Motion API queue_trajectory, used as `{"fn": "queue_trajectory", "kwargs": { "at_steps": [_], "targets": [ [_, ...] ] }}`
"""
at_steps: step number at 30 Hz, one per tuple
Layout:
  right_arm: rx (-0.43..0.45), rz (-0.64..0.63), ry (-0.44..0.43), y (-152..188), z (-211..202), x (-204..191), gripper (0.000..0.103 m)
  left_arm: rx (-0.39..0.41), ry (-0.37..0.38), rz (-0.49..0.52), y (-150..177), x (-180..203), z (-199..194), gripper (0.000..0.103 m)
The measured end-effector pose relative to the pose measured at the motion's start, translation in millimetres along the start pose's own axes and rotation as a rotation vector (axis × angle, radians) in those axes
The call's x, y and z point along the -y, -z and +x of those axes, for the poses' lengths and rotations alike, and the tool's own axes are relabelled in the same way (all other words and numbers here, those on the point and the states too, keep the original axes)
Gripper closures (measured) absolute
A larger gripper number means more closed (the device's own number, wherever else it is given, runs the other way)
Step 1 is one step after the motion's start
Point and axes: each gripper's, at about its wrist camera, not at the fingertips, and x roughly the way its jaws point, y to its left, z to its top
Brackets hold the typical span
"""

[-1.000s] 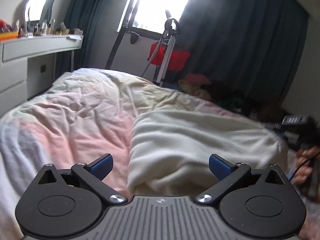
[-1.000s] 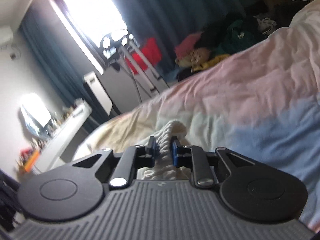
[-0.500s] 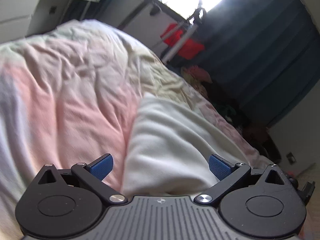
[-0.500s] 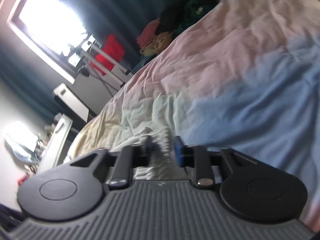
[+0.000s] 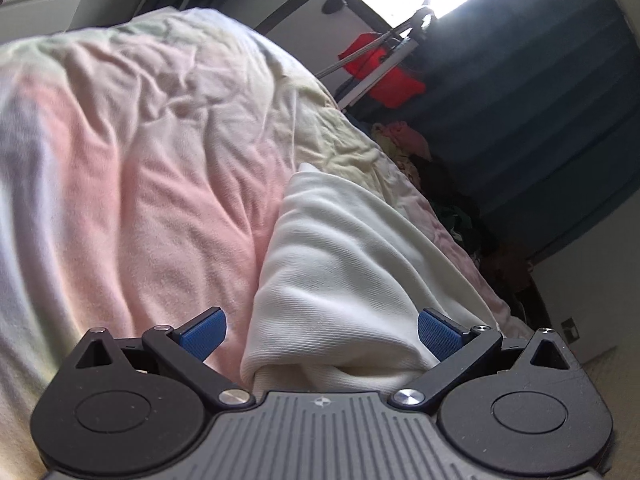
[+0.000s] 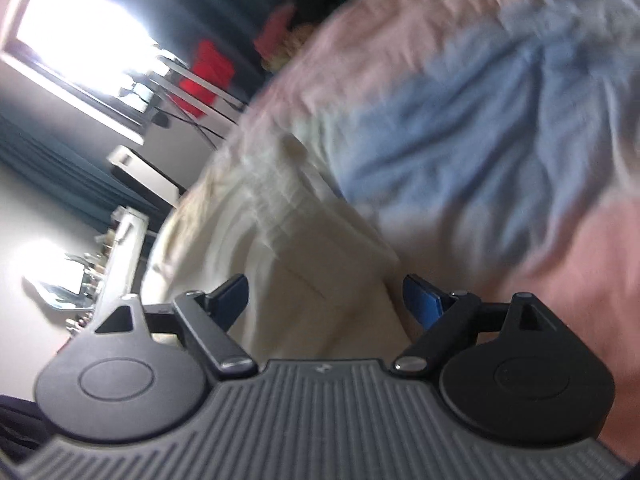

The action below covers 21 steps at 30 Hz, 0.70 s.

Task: Fold clothes

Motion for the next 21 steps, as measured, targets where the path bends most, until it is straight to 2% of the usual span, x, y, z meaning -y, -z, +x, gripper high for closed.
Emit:
{"fn": "queue_trajectory", "kwargs": {
  "at_steps": [1, 4, 7, 9, 11, 13, 14, 16, 18, 20, 21],
  "targets": [
    [-0.031, 0.004, 0.001, 2, 8, 2, 0.016, -0.005, 0.005, -0.011, -1, -2, 2, 0.000],
    [-0.056, -0.001, -0.070, 7, 30, 8, 0.017, -0.020, 0.018, -0.027, -2, -5, 9, 0.000],
    [0.017, 0.021, -0.143, 14, 44, 16, 0.016, -0.016, 0.031, 0.015, -2, -2, 15, 0.000],
    [0.029, 0.010, -0.179, 15, 45, 12, 0.016, -0.021, 0.033, 0.014, -1, -2, 20, 0.000],
    [0.040, -0.018, -0.199, 15, 39, 6, 0.026, -0.033, 0.034, -0.003, -1, -6, 26, 0.002],
    [0.047, -0.025, -0.214, 14, 34, 2, 0.040, -0.043, 0.040, -0.020, -1, -9, 32, 0.004],
    [0.043, -0.029, -0.206, 15, 33, 1, 0.043, -0.049, 0.045, -0.027, -2, -11, 36, 0.005],
    [0.040, -0.065, -0.167, 16, 35, -4, 0.059, -0.052, 0.045, -0.034, -2, -13, 39, 0.008],
    [0.044, -0.094, -0.145, 17, 34, -7, 0.067, -0.050, 0.042, -0.036, -3, -15, 42, 0.017],
    [0.062, -0.115, -0.140, 16, 29, -13, 0.071, -0.042, 0.020, -0.028, -4, -14, 40, 0.035],
    [0.074, -0.125, -0.141, 15, 25, -16, 0.073, -0.044, 0.012, -0.018, -4, -13, 38, 0.036]
  ]
}}
